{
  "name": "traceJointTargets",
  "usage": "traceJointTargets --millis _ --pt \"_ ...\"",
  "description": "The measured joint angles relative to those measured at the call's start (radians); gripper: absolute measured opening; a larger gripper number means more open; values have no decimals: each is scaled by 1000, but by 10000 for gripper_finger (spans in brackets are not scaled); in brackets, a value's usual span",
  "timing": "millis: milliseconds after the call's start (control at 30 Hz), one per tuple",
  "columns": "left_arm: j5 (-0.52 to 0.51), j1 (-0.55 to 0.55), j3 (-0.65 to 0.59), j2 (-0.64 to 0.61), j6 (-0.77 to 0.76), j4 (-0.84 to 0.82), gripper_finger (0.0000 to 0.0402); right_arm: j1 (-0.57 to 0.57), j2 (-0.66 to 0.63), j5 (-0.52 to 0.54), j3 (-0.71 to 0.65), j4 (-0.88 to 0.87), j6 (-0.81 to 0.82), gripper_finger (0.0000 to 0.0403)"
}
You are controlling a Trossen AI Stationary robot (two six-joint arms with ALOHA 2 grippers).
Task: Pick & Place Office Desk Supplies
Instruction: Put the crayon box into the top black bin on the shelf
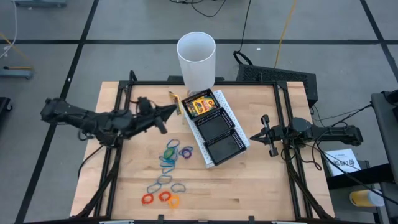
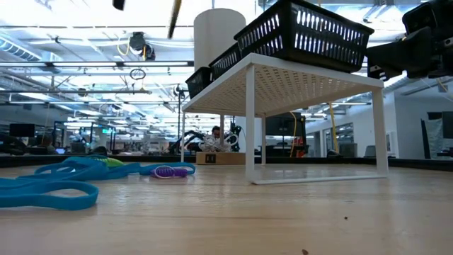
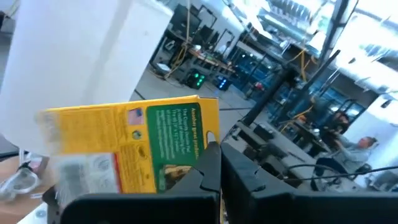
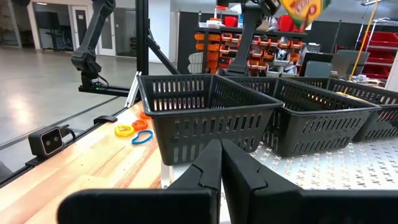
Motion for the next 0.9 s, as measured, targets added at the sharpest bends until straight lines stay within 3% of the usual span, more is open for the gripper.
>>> traceJointTargets --millis 333,700,900 --pt "224 187 0 204 -44 201 1 0 0 0 0 0 0 0" --pt "352 303 0 384 -169 357 1 0 0 0 0 0 0 0" --pt "358 318 0 433 -182 411 1 0 0 0 0 0 0 0"
